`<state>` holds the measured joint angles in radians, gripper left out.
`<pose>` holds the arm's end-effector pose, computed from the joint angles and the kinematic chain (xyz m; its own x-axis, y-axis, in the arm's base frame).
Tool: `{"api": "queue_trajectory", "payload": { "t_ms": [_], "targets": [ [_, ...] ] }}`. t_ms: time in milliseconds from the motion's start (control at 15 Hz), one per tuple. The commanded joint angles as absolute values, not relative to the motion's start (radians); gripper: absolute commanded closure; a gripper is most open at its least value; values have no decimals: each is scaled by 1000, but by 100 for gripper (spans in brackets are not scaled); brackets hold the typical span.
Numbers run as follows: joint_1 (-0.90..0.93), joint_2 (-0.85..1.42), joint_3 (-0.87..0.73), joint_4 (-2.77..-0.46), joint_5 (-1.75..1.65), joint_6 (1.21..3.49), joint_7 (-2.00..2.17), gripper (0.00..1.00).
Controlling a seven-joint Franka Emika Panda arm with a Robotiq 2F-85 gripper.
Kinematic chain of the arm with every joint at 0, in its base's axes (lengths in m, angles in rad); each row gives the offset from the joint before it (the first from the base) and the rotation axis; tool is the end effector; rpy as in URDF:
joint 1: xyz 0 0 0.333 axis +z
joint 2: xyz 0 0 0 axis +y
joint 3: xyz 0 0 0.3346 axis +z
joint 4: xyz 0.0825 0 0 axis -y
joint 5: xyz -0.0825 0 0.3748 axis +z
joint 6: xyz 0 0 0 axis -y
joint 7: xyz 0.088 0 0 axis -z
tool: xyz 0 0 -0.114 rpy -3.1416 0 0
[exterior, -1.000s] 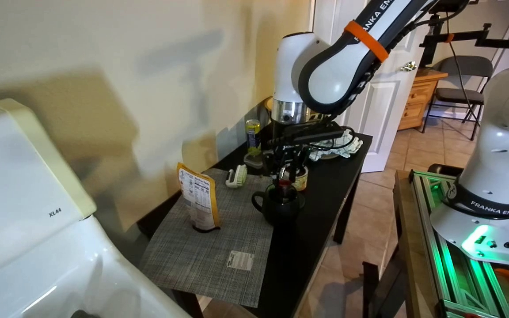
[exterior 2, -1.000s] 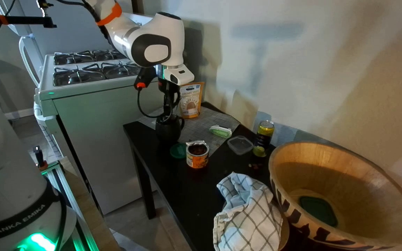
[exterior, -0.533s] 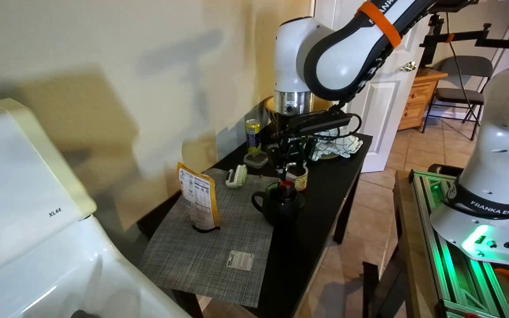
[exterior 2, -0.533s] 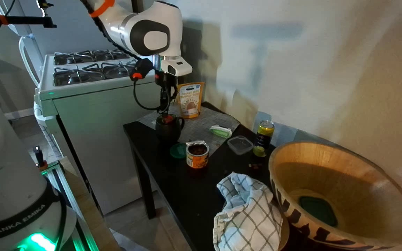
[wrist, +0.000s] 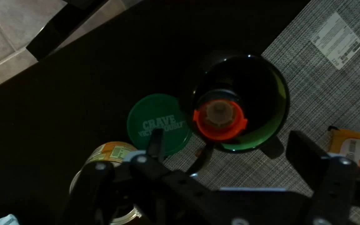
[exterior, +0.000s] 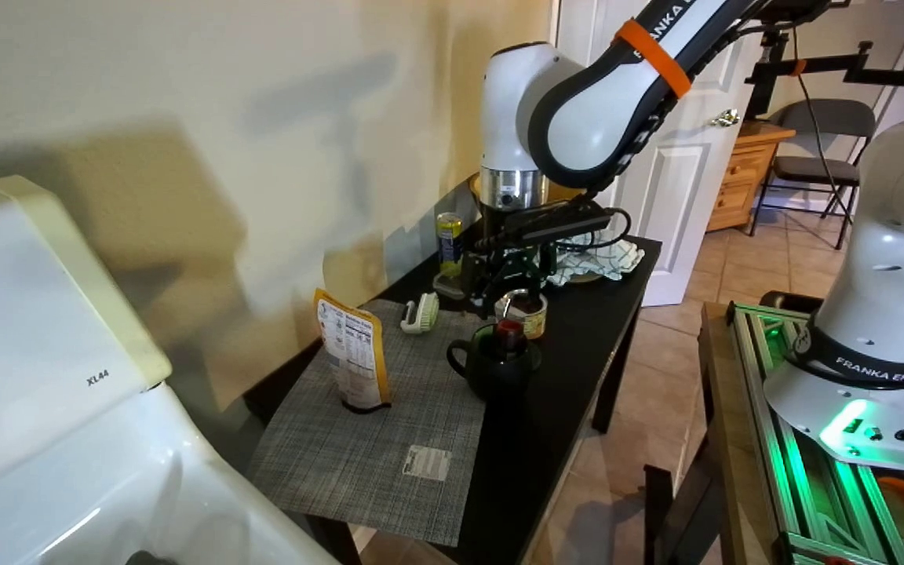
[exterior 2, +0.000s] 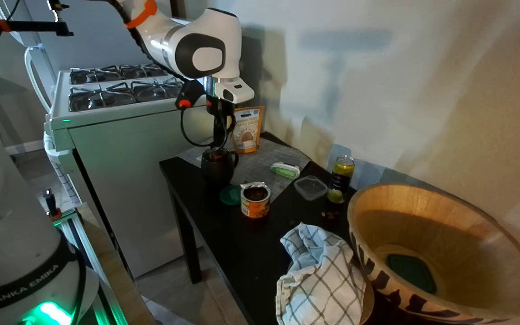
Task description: Take the jar with the red lid out of the mug.
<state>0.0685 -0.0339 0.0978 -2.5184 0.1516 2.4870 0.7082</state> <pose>0.4474 0.0749 0.3100 0.7884 -0.6122 -0.0600 -0.6151 -0.7857 -0.0657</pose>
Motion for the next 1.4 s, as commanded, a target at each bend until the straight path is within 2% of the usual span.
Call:
{"api": "queue_trajectory", "payload": {
  "t_ms": [0,133,267,600,667,733,1333],
  "targets": [
    [71,44,93,-2475,153,2513,696,0],
    [77,69,93,-2463,151,2509,700,3],
    [81,86,92,-2455,153,2509,698,15],
    [97,112,93,-2448,146,2505,704,56],
    [99,110,93,-2449,145,2506,706,58],
    [101,108,93,-2449,143,2506,708,76],
    [109,2,101,-2492,153,2470,675,79]
  ]
}}
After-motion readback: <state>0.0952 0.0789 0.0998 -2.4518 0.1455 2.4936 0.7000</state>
